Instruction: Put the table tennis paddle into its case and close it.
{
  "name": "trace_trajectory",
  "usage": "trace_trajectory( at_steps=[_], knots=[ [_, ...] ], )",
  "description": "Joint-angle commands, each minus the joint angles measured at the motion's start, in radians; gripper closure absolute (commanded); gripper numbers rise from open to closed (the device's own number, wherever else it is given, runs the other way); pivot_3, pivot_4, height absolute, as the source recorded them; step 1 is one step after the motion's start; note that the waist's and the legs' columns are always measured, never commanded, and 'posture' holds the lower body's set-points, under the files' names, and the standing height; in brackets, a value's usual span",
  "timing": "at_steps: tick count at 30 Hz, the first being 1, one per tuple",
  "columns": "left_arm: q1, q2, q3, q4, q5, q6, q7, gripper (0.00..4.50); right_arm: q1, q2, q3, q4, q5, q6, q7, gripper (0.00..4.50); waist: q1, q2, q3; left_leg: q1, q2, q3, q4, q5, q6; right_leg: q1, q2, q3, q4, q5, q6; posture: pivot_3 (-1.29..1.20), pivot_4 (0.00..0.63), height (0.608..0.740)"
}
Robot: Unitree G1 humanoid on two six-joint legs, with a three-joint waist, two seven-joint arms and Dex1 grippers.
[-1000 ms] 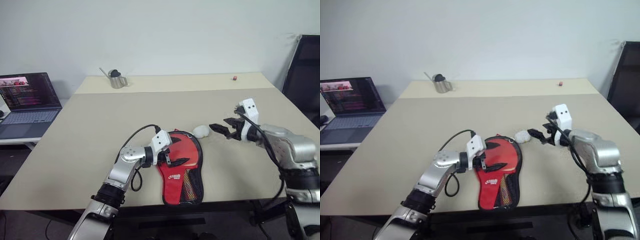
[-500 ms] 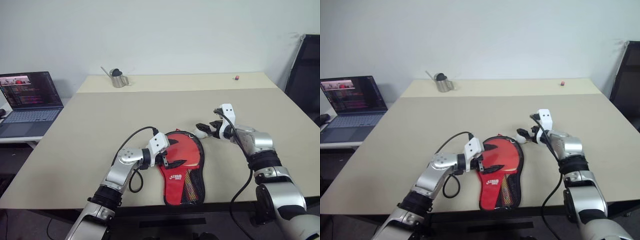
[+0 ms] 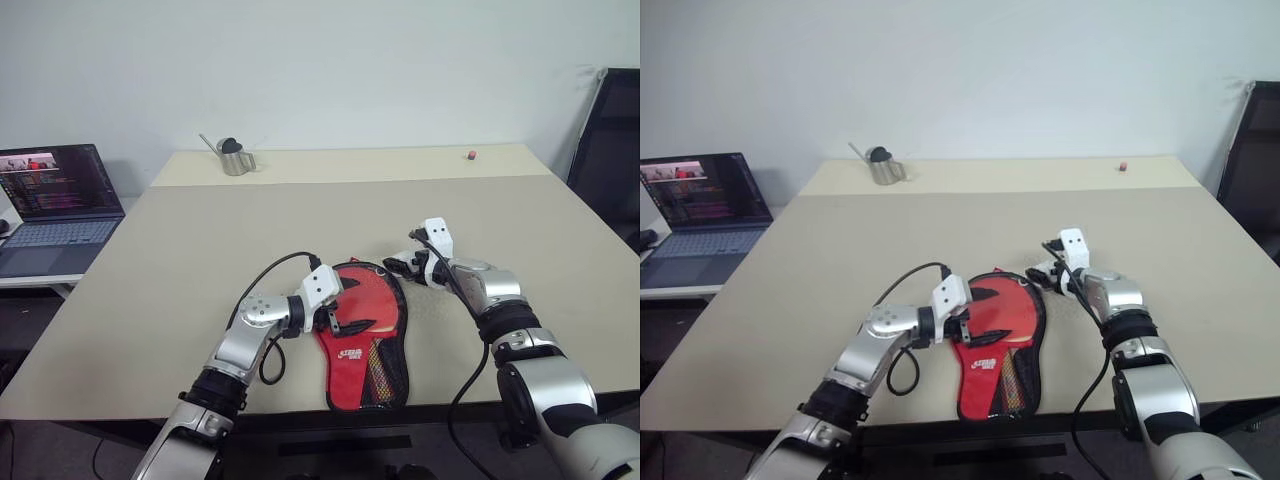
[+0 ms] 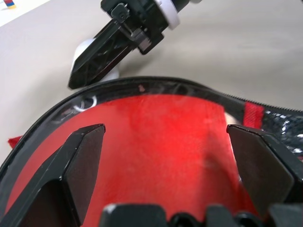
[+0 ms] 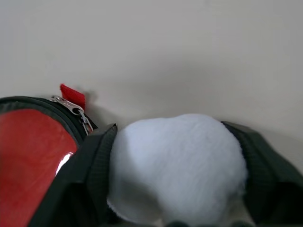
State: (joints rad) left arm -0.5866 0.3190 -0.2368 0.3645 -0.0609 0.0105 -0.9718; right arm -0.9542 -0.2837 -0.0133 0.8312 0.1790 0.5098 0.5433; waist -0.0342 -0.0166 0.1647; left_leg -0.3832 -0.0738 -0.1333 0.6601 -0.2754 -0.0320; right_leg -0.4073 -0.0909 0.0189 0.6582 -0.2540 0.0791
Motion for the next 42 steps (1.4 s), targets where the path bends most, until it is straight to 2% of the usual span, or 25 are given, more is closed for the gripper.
trace_trajectory(
  at_steps=[1,5,9,15,25,33,42],
  knots=[
    [-0.059,-0.019,-0.026,0.063,0.022,-0.059,-0.018,0.00,-0.011,-0.002,0.002,-0.034,-0.014,-0.024,0.004,2.33,0.000,0.000,0.000,0.000,0.000,0.000,0.000,0.000,0.000,0.000,0.000,0.000,0.000,0.000,0.000,0.00,0.150,0.740],
    [-0.076,-0.027,-0.053,0.166,0.039,-0.092,-0.057,0.00,-0.004,-0.004,-0.006,-0.063,-0.012,-0.008,0.000,3.44,-0.001,0.000,0.000,0.000,0.000,0.000,0.000,0.000,0.000,0.000,0.000,0.000,0.000,0.000,0.000,0.00,0.150,0.740],
    [-0.071,-0.043,-0.058,0.237,0.037,-0.096,-0.083,0.00,0.024,-0.013,-0.012,-0.123,-0.005,0.025,0.001,3.87,0.000,0.001,-0.001,0.000,0.000,0.000,0.000,0.000,0.000,0.000,0.000,0.000,0.000,0.000,0.000,0.00,0.150,0.740],
    [-0.043,-0.054,-0.069,0.283,0.035,-0.093,-0.123,0.00,0.105,-0.050,-0.020,-0.281,0.011,0.133,0.009,3.95,0.001,0.003,-0.003,0.001,0.000,-0.001,0.001,-0.001,0.002,0.001,0.000,0.000,0.001,0.000,0.000,0.00,0.150,0.740],
    [-0.033,-0.063,-0.080,0.282,0.032,-0.074,-0.149,0.00,0.329,-0.227,-0.031,-0.700,0.091,0.432,0.066,3.95,0.010,0.006,-0.005,0.001,-0.001,-0.002,0.000,-0.001,0.002,0.003,-0.001,-0.002,-0.001,0.000,0.001,0.00,0.150,0.740],
    [-0.055,-0.086,-0.088,0.323,0.048,-0.085,-0.135,0.00,0.466,-0.338,-0.062,-0.995,0.210,0.632,0.098,3.95,0.014,0.006,-0.006,0.001,-0.001,-0.002,0.001,-0.001,0.002,0.004,-0.002,-0.002,-0.002,-0.001,0.001,0.00,0.150,0.740],
    [-0.111,-0.136,-0.097,0.402,0.086,-0.105,-0.107,0.00,0.576,-0.437,-0.127,-1.248,0.386,0.807,0.157,3.95,0.043,0.006,-0.006,0.002,-0.001,-0.003,0.002,-0.001,0.003,0.008,-0.002,-0.005,-0.003,-0.001,0.002,0.00,0.150,0.740]
  ],
)
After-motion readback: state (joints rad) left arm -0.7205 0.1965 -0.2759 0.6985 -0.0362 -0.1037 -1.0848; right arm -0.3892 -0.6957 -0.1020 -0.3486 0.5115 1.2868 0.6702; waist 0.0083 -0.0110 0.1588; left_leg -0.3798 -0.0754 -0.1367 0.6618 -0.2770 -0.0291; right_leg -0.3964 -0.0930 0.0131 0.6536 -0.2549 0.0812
